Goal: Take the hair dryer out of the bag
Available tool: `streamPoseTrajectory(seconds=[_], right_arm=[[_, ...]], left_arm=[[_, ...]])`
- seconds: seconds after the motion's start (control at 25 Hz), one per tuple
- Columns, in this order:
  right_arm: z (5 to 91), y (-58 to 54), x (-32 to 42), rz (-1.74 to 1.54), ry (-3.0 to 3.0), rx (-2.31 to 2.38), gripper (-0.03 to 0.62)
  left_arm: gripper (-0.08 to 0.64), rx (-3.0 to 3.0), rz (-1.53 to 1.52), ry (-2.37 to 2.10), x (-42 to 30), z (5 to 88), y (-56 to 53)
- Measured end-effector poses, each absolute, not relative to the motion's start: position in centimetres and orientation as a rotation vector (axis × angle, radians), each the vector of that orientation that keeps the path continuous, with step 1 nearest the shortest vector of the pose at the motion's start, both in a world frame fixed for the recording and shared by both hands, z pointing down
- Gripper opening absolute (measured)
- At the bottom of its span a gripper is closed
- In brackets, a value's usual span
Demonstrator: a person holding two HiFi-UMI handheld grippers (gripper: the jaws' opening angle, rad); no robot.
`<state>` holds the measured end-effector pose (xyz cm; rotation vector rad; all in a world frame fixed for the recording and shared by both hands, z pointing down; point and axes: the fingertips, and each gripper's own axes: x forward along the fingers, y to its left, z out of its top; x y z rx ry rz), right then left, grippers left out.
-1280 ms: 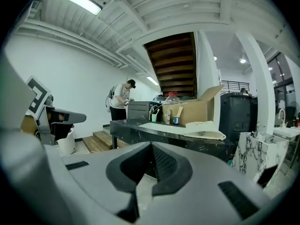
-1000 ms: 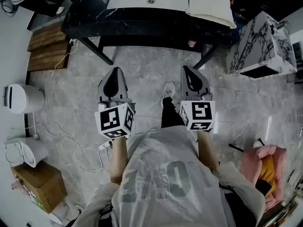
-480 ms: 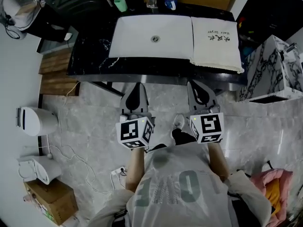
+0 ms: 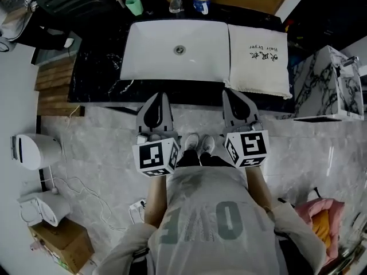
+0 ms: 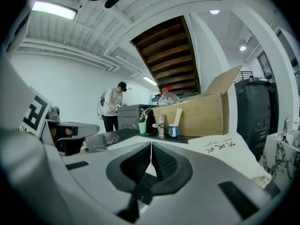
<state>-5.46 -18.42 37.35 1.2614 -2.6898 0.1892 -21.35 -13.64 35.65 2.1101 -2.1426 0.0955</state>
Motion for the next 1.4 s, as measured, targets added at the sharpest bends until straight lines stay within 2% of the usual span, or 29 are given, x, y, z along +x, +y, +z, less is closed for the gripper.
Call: streamPoseTrajectory(seconds=[0.92, 0.96, 1.0, 1.04, 1.08, 1.12, 1.2, 1.4], right_arm=[[36.2, -20.1, -4.1, 0.23, -2.669, 1.449, 0.034], [36.2, -20.1, -4.3, 0.238, -2.683, 1.431, 0.034], [36.2, -20.2, -4.5, 0.251, -2.702, 1.405, 0.037], [36.2, -20.2, -4.8, 0.267, -2.722, 1.383, 0.069], [36.2, -20.3, -4.9, 0.281, -2.737, 1.373, 0.188], [36.2, -20.5, -5.0, 0.285, -2.743, 1.376, 0.269], [36.2, -20.6, -4.9, 0.268, -2.732, 1.391, 0.288], [36.5, -20.6, -4.4, 0.248, -2.701, 1.395, 0.288]], left_arm=[[0.032, 2.267, 0.057, -2.1, -20.8, 32.7, -16.9], [0.036, 2.273, 0.045, -2.093, -20.8, 32.6, -17.0], [0.082, 2.285, 0.032, -2.08, -20.8, 32.6, -17.1], [0.18, 2.297, 0.017, -2.065, -20.8, 32.6, -17.2], [0.258, 2.304, 0.002, -2.051, -20.8, 32.8, -17.3], [0.285, 2.303, -0.01, -2.036, -20.9, 33.0, -17.5], [0.321, 2.287, -0.026, -2.013, -21.0, 33.4, -17.6], [0.324, 2.265, -0.046, -1.972, -20.7, 34.0, -18.0]])
